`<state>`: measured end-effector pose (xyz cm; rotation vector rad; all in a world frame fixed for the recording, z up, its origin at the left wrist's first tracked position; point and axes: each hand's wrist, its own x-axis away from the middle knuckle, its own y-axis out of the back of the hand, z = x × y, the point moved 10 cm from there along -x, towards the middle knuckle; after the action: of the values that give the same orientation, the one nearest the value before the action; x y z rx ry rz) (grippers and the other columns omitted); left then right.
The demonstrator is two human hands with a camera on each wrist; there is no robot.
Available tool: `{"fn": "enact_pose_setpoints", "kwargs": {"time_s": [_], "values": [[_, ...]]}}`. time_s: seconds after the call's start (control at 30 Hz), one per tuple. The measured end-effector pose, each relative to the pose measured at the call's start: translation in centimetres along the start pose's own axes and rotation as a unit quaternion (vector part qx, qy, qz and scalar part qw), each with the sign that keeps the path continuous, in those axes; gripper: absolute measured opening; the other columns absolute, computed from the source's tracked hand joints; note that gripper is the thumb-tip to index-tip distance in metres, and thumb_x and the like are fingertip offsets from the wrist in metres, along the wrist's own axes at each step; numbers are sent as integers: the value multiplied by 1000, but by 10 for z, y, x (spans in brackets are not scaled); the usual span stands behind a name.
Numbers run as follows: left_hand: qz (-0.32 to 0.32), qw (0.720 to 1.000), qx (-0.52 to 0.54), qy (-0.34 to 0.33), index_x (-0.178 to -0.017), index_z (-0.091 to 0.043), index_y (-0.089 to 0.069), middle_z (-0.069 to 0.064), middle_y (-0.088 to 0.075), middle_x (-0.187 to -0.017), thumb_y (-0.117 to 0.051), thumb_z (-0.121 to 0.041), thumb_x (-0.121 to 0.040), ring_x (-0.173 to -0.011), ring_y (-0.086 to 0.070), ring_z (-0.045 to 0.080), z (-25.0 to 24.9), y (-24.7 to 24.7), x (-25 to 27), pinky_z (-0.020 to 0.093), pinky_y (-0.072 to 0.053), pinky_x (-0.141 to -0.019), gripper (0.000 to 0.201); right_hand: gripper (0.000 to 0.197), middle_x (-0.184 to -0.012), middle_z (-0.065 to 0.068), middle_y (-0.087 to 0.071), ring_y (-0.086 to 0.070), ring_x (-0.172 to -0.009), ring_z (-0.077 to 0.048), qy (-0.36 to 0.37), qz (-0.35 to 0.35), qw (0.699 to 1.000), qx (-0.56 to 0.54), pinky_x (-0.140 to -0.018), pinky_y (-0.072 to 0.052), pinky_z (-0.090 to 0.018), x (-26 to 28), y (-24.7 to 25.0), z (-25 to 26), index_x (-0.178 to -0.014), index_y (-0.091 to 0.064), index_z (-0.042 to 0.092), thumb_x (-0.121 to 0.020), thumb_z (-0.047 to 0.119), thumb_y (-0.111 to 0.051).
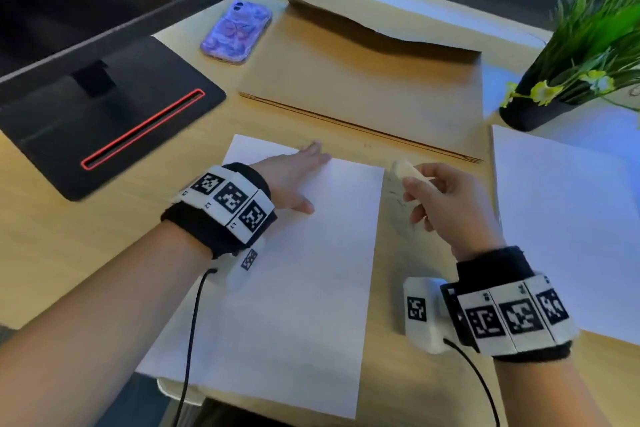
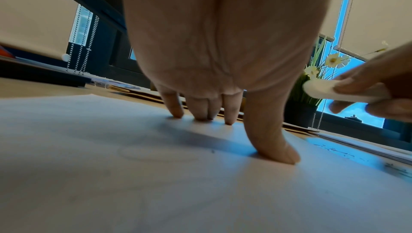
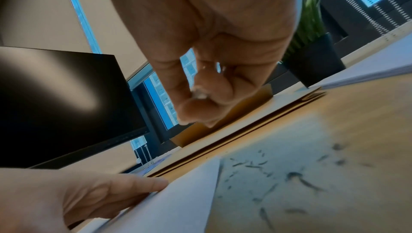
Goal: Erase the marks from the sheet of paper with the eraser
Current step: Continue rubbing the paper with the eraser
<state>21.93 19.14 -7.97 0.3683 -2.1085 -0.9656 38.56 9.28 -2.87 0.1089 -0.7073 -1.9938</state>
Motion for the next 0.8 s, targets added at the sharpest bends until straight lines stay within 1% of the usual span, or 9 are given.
{"fn": "enact_pose_setpoints", "kwargs": {"time_s": [0.07,0.13,0.2,0.23,0.33,0.4,0.5,0.67,0.8], "values": [[-6,999,-40,5,-151,-27,-3,-8,13,-157,-62,-27,-90,-145,0,9,0,1,0,31,-15,-115,85,16,-83,7,-61,-56,-55,-9,14,10,999,27,-50,-43,-16,-8,-8,8,-106,-63,15,-91,19,-57],[-6,996,-93,13,-151,-29,-2,-6,14,-158,-61,-33,-90,-146,4,14,0,0,-2,40,-14,-117,85,17,-82,9,-58,-56,-63,-12,37,13,998,56,-57,-45,-18,-17,-14,19,-105,-65,15,-90,17,-58],[0,994,-106,28,-150,-32,0,-5,16,-157,-61,-37,-89,-146,9,19,3,-2,-4,49,-11,-116,87,20,-86,5,-60,-54,-71,-15,55,13,995,85,-66,-45,-24,-27,-19,29,-108,-66,14,-89,17,-58],[1,995,-97,34,-150,-33,1,-5,17,-157,-62,-37,-88,-146,10,20,4,-3,-5,52,-9,-116,88,21,-89,3,-60,-53,-71,-14,57,15,994,94,-65,-44,-22,-32,-21,32,-109,-66,14,-89,17,-59],[-11,998,-54,37,-151,-28,1,-3,17,-157,-67,-33,-85,-146,9,20,7,0,-5,50,-5,-117,95,18,-81,6,-55,-46,-65,-6,51,42,992,107,-59,-38,-18,-43,-32,35,-105,-68,15,-89,17,-59],[-23,999,-28,36,-151,-24,0,0,16,-157,-71,-31,-82,-146,7,19,9,2,-5,45,-6,-118,99,17,-81,9,-53,-46,-69,-7,48,73,990,111,-68,-42,-23,-47,-44,36,-103,-69,15,-90,18,-60],[-19,999,-33,38,-151,-21,1,2,17,-157,-71,-33,-81,-146,7,21,10,2,-6,43,-8,-118,101,19,-99,1,-58,-51,-86,-16,43,110,982,145,-77,-43,-28,-50,-62,36,-107,-68,16,-90,18,-61],[2,993,-76,86,-148,-38,7,-2,24,-155,-65,-51,-80,-143,17,31,24,-3,-6,60,-4,-111,100,21,-119,-5,-61,-55,-107,-20,58,132,967,211,-79,-41,-24,-54,-87,43,-109,-69,18,-90,16,-61],[14,993,-70,90,-146,-43,10,-4,29,-154,-63,-56,-79,-141,22,34,28,-5,-7,65,-1,-109,100,24,-121,-5,-61,-54,-100,-18,84,124,958,243,-78,-40,-23,-55,-101,55,-113,-67,20,-93,14,-55]]}}
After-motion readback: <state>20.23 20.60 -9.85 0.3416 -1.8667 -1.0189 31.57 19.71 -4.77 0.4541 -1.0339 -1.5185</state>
